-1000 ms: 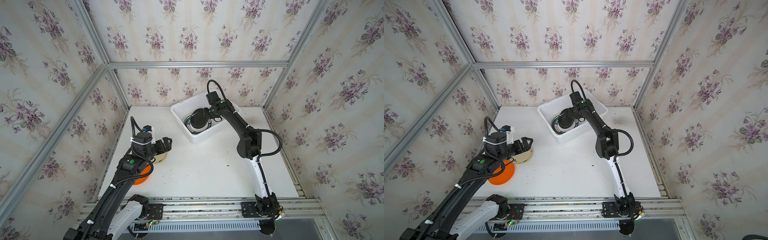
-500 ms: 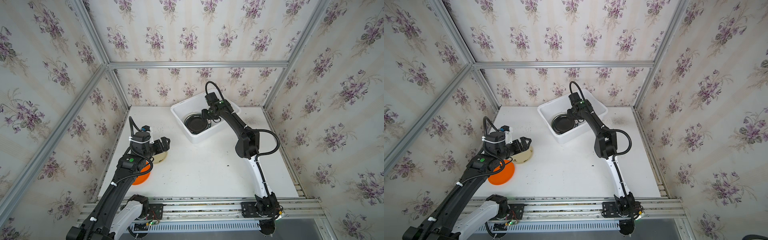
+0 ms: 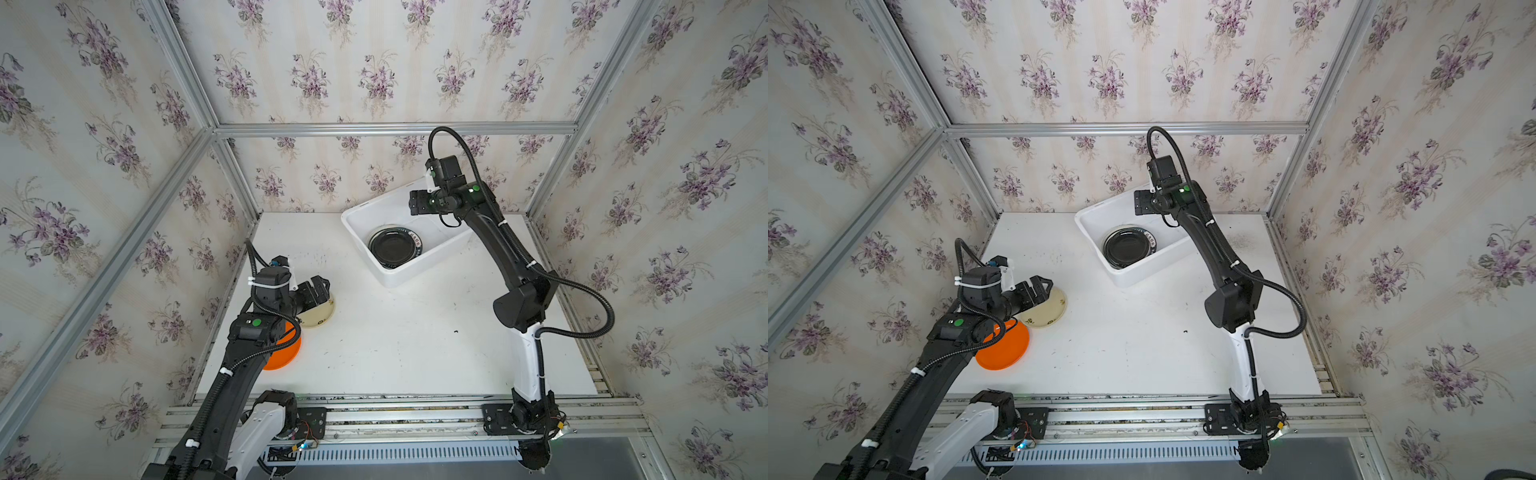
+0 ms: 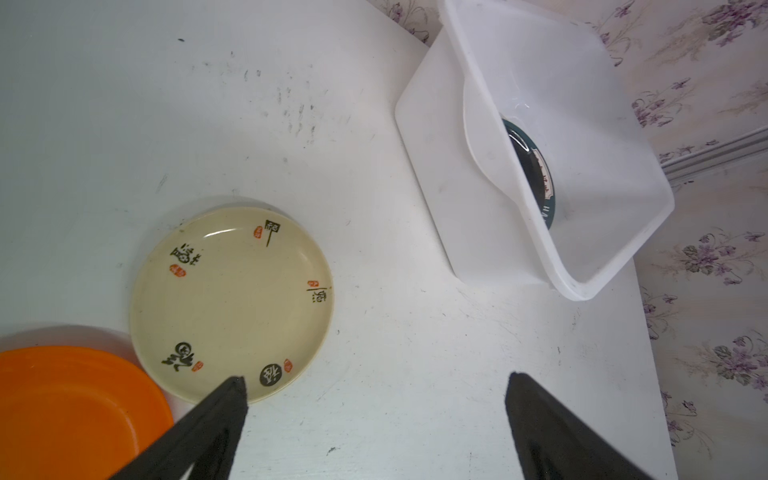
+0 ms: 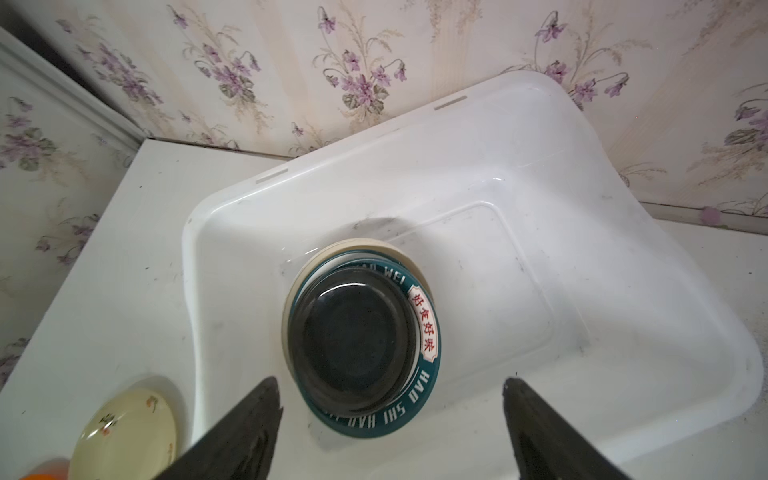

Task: Place the plates into the plastic bin on the countertop
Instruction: 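Lower the black plate onto the stacked plates and open the right gripper, then withdraw the right gripper from the bin while the left gripper moves to the cream plate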

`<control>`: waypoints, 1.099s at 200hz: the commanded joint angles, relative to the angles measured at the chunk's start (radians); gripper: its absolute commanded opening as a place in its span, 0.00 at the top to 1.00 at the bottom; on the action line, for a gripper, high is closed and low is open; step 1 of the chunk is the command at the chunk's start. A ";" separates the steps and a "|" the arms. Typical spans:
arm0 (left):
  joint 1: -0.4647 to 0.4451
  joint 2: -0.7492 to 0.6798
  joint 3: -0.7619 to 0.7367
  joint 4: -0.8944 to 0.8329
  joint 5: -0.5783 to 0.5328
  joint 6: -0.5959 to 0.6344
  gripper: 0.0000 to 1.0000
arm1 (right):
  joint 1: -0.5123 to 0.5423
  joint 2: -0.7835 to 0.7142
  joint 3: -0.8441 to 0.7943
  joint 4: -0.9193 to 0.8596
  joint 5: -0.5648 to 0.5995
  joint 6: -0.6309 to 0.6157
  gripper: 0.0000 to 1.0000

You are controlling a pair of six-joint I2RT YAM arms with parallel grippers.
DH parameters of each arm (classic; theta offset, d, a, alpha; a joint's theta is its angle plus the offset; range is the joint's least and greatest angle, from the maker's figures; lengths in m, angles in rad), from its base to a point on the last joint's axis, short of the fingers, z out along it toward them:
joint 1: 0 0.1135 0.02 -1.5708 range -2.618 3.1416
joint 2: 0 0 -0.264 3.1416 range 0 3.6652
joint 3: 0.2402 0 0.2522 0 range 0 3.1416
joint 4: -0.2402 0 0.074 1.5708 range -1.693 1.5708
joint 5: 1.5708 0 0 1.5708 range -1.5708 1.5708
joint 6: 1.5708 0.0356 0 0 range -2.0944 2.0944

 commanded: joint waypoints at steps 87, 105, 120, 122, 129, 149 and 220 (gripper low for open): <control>0.142 0.038 -0.080 0.015 -0.009 -0.022 0.00 | 0.011 -0.851 -1.154 0.624 -0.253 0.259 0.15; 0.151 0.092 -0.065 0.034 -0.031 -0.027 0.00 | 0.011 -0.946 -1.250 0.607 -0.304 0.288 0.15; 0.163 0.133 -0.066 0.048 -0.055 -0.031 0.00 | 0.011 -1.033 -1.324 0.591 -0.313 0.300 0.15; 0.165 0.137 -0.067 0.050 -0.061 -0.031 0.00 | 0.011 -1.045 -1.331 0.587 -0.311 0.301 0.15; 0.177 0.151 -0.070 0.057 -0.073 -0.035 0.00 | 0.011 -1.088 -1.366 0.583 -0.305 0.306 0.15; 0.205 0.170 -0.093 0.103 -0.120 -0.048 0.00 | 0.011 -1.189 -1.427 0.546 -0.286 0.305 0.15; 0.249 0.257 -0.101 0.197 -0.117 0.010 0.00 | 0.011 -1.333 -1.521 0.408 -0.341 0.296 0.14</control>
